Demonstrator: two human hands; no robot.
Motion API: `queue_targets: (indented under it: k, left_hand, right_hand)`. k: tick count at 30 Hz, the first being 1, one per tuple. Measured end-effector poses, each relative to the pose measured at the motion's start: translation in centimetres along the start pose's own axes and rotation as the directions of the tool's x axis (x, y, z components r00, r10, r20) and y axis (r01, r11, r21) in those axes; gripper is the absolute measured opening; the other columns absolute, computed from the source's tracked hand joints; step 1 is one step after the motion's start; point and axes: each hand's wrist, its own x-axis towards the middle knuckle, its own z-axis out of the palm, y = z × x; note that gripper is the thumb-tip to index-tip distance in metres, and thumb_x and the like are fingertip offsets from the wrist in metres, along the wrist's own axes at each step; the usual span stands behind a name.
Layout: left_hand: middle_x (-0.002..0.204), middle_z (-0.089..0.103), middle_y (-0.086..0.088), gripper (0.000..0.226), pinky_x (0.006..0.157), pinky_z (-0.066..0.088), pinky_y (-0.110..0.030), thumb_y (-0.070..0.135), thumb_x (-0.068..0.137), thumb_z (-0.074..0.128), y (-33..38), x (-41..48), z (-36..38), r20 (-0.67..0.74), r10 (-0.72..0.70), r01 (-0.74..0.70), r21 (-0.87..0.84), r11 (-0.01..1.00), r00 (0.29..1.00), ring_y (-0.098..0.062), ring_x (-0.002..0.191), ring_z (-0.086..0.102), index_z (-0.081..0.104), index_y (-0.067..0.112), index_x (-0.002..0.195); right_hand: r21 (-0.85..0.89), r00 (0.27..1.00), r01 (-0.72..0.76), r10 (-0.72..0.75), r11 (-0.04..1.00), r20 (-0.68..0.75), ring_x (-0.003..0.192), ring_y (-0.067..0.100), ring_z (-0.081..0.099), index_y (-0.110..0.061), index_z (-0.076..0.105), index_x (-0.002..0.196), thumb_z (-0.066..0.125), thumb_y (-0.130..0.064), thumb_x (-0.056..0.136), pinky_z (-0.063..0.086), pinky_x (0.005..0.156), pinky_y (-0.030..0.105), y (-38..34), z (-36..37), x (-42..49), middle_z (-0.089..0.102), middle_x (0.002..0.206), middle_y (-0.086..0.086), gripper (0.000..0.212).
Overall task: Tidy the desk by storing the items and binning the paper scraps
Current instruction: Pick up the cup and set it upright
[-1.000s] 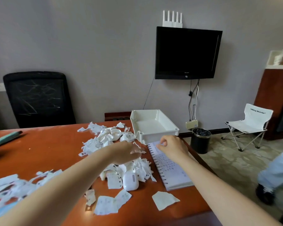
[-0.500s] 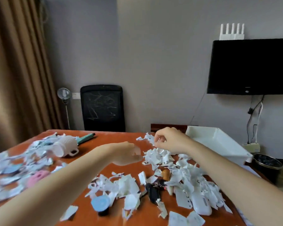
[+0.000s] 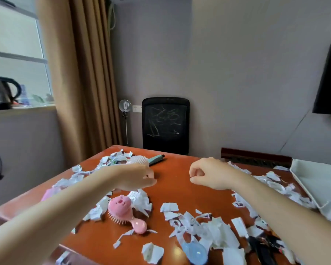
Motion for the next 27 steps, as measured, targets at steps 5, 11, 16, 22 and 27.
queue_targets:
  k: [5,11,16,22,27]
  left_hand:
    - [0.126,0.059,-0.002,0.040,0.096,0.047,-0.030,0.042,0.096,0.042,-5.5,2.7,1.1,-0.019,-0.082,0.081,-0.051,0.995,0.996,-0.018,0.113,0.057,0.055,0.020,0.127]
    - [0.141,0.046,-0.002,0.044,0.091,0.046,-0.025,0.037,0.097,0.045,-10.3,8.1,3.3,-0.057,-0.170,0.155,-0.204,0.967,0.984,-0.018,0.119,0.051,0.041,0.024,0.138]
    - [0.156,0.021,-0.003,0.064,0.108,0.037,-0.040,0.044,0.095,0.045,-12.1,13.4,4.3,-0.130,-0.226,0.199,-0.194,0.961,0.965,-0.025,0.140,0.030,0.016,0.024,0.149]
    - [0.157,0.016,-0.004,0.070,0.100,0.044,-0.040,0.042,0.092,0.051,-13.5,19.7,4.6,-0.062,-0.190,0.161,-0.313,0.936,0.980,-0.030,0.137,0.034,0.008,0.040,0.147]
    - [0.135,0.044,-0.004,0.060,0.081,0.052,-0.031,0.055,0.086,0.053,-14.4,21.7,4.5,-0.063,-0.137,0.121,-0.215,0.969,0.989,-0.021,0.105,0.052,0.032,0.030,0.137]
  right_hand:
    - [0.004,0.999,0.014,-0.014,1.000,0.046,0.094,0.010,0.057,-0.027,0.062,0.108,0.054,-0.036,0.092,0.050,0.077,0.024,-0.5,1.8,4.7,0.060,0.105,-0.006,0.020]
    - [0.125,0.992,0.000,-0.016,0.992,0.126,0.089,0.011,0.061,-0.025,0.063,0.106,0.055,-0.034,0.092,0.054,0.084,0.030,-0.4,5.1,11.4,0.064,0.103,-0.003,0.019]
    - [0.236,0.983,-0.024,-0.020,0.971,0.184,0.098,0.012,0.059,-0.023,0.064,0.108,0.055,-0.033,0.092,0.051,0.087,0.030,0.0,8.2,16.6,0.063,0.111,-0.002,0.021]
    - [0.465,0.977,-0.103,0.001,0.879,0.214,0.114,0.014,0.052,-0.027,0.054,0.126,0.057,-0.036,0.090,0.045,0.097,0.033,0.6,11.7,22.4,0.058,0.120,-0.004,0.038]
    - [0.570,0.957,-0.158,-0.017,0.806,0.289,0.122,0.015,0.050,-0.033,0.052,0.130,0.060,-0.043,0.084,0.044,0.102,0.041,0.9,14.2,25.6,0.054,0.132,-0.009,0.048]
